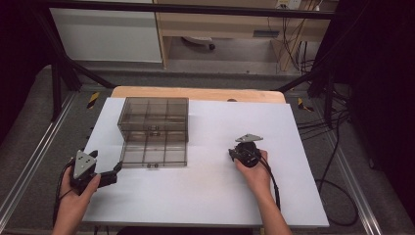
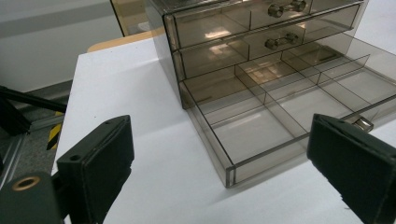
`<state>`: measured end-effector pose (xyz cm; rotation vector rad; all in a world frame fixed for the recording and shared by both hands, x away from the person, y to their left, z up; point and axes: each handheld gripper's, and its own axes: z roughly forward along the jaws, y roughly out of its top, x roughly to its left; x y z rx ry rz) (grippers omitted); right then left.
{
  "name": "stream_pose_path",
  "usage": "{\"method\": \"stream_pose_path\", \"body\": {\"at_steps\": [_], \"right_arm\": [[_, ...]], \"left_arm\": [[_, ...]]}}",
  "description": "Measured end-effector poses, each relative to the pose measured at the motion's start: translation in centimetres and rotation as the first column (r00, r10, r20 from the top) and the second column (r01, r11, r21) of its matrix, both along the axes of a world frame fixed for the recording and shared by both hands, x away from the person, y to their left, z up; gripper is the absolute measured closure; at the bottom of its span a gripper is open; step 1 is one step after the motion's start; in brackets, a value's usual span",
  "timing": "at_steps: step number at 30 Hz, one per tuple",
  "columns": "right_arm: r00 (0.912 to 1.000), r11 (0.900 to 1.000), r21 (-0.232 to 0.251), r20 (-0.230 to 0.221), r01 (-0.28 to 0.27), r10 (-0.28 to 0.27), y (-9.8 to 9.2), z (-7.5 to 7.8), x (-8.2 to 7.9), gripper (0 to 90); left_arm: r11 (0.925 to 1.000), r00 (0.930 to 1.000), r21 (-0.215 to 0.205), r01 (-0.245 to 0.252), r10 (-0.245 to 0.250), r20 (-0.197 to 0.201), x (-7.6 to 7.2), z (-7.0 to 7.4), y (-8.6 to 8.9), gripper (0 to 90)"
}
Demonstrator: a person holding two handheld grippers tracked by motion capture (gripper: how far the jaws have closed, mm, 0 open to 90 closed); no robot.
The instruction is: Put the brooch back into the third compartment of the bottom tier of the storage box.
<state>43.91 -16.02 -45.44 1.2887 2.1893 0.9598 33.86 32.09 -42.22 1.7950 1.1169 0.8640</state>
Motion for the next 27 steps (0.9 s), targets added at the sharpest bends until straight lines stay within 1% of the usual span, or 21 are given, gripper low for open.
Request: {"method": "stream_pose_path", "body": {"at_steps": [5, 8, 12, 21, 27], "right_arm": [[1.0, 1.0, -0.011, 0.004, -0.006, 0.006, 0.08, 0.03, -0.11, 72.3], [1.0, 1.0, 0.004, 0.0, -0.005, 0.005, -0.06, -0.01, -0.05, 72.6], [1.0, 1.0, 0.013, -0.004, -0.005, 0.005, -0.24, 0.0, -0.01, 74.0], [0.9999, 1.0, 0.007, -0.007, -0.011, 0.011, -0.41, 0.07, -0.08, 77.6], [0.9999, 1.0, 0.017, -0.005, -0.01, 0.01, -0.58, 0.14, -0.1, 79.4]], "left_arm": [[1.0, 1.0, 0.002, 0.008, -0.008, 0.002, -0.06, 0.04, -0.15, 7.4], [1.0, 1.0, 0.004, 0.008, -0.008, 0.0, 0.01, -0.02, -0.2, 7.3], [1.0, 1.0, 0.005, 0.007, -0.007, -0.004, 0.16, -0.08, -0.2, 7.3], [0.9999, 0.9999, 0.005, 0.011, -0.011, -0.002, 0.06, -0.03, -0.24, 7.3], [0.9998, 0.9998, 0.009, 0.019, -0.019, -0.005, 0.08, -0.08, -0.4, 7.3]]}}
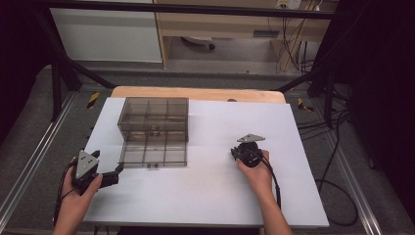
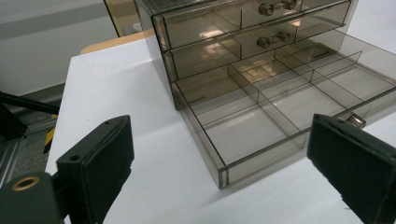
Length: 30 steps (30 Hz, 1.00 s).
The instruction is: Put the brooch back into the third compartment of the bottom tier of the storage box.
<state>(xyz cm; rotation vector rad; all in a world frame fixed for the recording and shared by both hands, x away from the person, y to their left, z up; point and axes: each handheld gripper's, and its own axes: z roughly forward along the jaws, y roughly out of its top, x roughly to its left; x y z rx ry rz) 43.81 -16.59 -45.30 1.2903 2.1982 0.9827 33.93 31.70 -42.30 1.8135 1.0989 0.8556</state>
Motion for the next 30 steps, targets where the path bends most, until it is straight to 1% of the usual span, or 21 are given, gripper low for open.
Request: {"method": "stream_pose_path", "body": {"at_steps": [4, 8, 10, 12, 15, 18, 20, 23, 24, 30], "right_arm": [[1.0, 1.0, 0.0, -0.007, -0.003, 0.003, 0.02, -0.04, 0.02, 80.1], [0.9999, 1.0, 0.007, -0.014, -0.003, 0.003, -0.02, 0.01, -0.14, 78.1], [0.9999, 1.0, 0.019, -0.014, 0.001, -0.001, -0.1, 0.05, -0.12, 72.7], [0.9998, 1.0, 0.023, -0.009, 0.015, -0.015, -0.08, -0.02, 0.01, 64.6], [0.9997, 0.999, 0.047, 0.0, 0.023, -0.023, 0.0, -0.13, 0.21, 60.0], [0.9997, 0.999, 0.045, 0.009, 0.023, -0.023, 0.12, -0.18, 0.31, 62.3], [0.9998, 0.999, 0.041, 0.008, 0.02, -0.02, 0.21, -0.29, 0.35, 65.9], [0.9998, 1.0, 0.014, 0.015, 0.009, -0.01, 0.46, -0.36, 0.29, 69.2], [0.9998, 1.0, 0.007, 0.018, 0.006, -0.007, 0.49, -0.35, 0.28, 71.3], [0.9998, 1.0, 0.002, 0.014, -0.013, 0.013, 0.45, -0.29, 0.13, 83.0]], "left_arm": [[1.0, 1.0, -0.002, -0.004, 0.004, 0.0, -0.01, 0.01, 0.16, 7.3], [1.0, 1.0, -0.001, -0.002, 0.002, -0.002, 0.0, -0.01, 0.11, 7.3], [1.0, 1.0, 0.001, 0.0, 0.0, -0.001, 0.0, -0.01, 0.05, 7.3], [1.0, 1.0, 0.002, 0.001, -0.001, -0.002, 0.01, -0.02, 0.0, 7.3], [1.0, 1.0, 0.003, 0.002, -0.002, -0.003, 0.01, -0.03, -0.01, 7.3], [1.0, 1.0, 0.003, 0.001, -0.001, -0.002, 0.04, -0.04, 0.01, 7.3], [1.0, 1.0, 0.004, 0.002, -0.002, -0.003, 0.07, -0.06, -0.02, 7.3], [1.0, 1.0, 0.005, 0.005, -0.005, -0.004, 0.05, -0.05, -0.1, 7.3], [1.0, 1.0, 0.006, 0.006, -0.006, -0.004, 0.04, -0.06, -0.12, 7.3], [1.0, 1.0, 0.006, 0.007, -0.007, -0.005, 0.03, -0.06, -0.09, 7.2]]}}
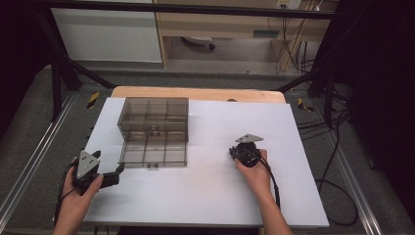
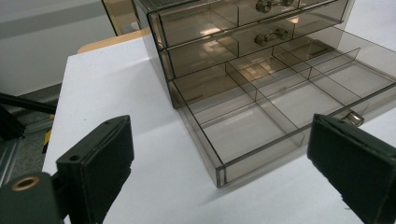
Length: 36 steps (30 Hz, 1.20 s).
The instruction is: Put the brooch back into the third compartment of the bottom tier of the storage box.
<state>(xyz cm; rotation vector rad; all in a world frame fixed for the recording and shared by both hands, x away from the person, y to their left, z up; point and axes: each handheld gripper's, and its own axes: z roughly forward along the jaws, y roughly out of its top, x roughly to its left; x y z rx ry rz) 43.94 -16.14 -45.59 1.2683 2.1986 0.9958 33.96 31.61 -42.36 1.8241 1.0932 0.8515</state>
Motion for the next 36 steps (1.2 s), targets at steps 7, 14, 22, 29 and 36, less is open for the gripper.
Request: {"method": "stream_pose_path", "body": {"at_steps": [7, 14, 22, 29, 36], "right_arm": [[0.9999, 1.0, 0.004, -0.001, -0.012, 0.012, 0.0, 0.0, -0.1, 87.6], [1.0, 1.0, 0.024, -0.003, 0.0, 0.0, -0.1, -0.1, 0.1, 77.2], [0.9995, 0.998, 0.064, -0.026, 0.02, -0.018, -0.2, -0.1, 1.4, 71.4], [0.9996, 0.999, 0.052, -0.022, 0.017, -0.016, 0.2, 0.0, 1.4, 68.0], [0.9998, 1.0, 0.015, -0.015, 0.012, -0.011, 0.5, 0.0, 1.0, 71.4]], "left_arm": [[1.0, 1.0, 0.001, 0.001, -0.001, 0.0, 0.0, 0.0, 0.0, 7.2], [1.0, 1.0, 0.001, 0.0, 0.0, -0.002, 0.0, 0.0, 0.0, 7.2], [1.0, 1.0, 0.006, -0.004, 0.004, 0.001, 0.0, -0.1, 0.0, 7.2], [0.9999, 1.0, 0.013, 0.005, -0.005, -0.001, -0.1, -0.1, -0.1, 7.1], [0.9999, 0.9999, 0.013, 0.009, -0.009, -0.005, 0.0, -0.1, -0.2, 7.1]]}}
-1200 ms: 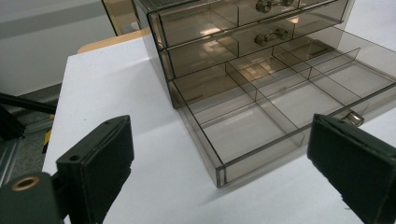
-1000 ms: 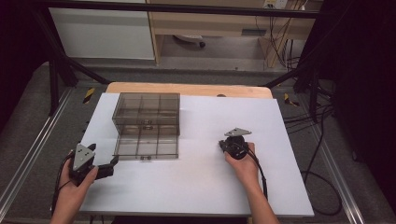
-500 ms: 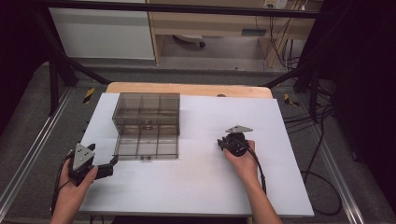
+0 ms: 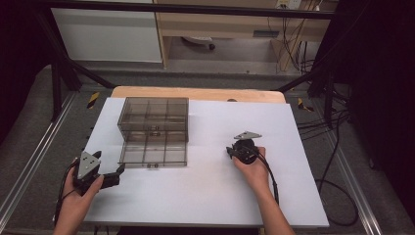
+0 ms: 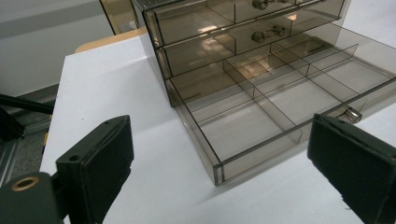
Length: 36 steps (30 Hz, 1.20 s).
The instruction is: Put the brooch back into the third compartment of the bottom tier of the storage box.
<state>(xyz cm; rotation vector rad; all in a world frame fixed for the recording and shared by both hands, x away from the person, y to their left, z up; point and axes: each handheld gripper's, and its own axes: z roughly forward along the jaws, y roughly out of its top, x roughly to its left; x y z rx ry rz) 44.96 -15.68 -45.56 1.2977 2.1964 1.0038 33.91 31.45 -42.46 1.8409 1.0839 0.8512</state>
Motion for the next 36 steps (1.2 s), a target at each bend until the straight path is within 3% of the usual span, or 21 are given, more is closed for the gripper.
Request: {"method": "stream_pose_path", "body": {"at_steps": [5, 9, 23, 29, 36], "right_arm": [[1.0, 1.0, -0.008, 0.007, -0.003, 0.003, 0.1, 0.0, 0.0, 79.1], [0.9998, 1.0, -0.02, 0.015, -0.009, 0.009, 0.2, 0.0, 0.0, 79.9], [0.9998, 1.0, 0.01, 0.014, -0.013, 0.013, 0.2, 0.2, -0.3, 81.1], [0.9996, 0.998, 0.059, 0.027, -0.006, 0.005, -0.1, 0.8, -0.6, 81.1], [0.9991, 0.997, 0.077, 0.039, -0.015, 0.012, 0.0, 1.1, -0.8, 81.1]], "left_arm": [[1.0, 1.0, 0.001, 0.002, -0.002, 0.0, 0.0, 0.0, -0.1, 7.1], [1.0, 1.0, 0.001, 0.004, -0.004, -0.001, 0.0, 0.0, -0.1, 7.1], [1.0, 1.0, 0.002, 0.004, -0.004, 0.001, 0.0, 0.0, -0.1, 7.1], [1.0, 1.0, -0.002, 0.002, -0.002, 0.002, 0.0, 0.0, -0.1, 7.1], [1.0, 1.0, 0.0, 0.003, -0.003, 0.001, 0.0, 0.0, -0.1, 7.1]]}}
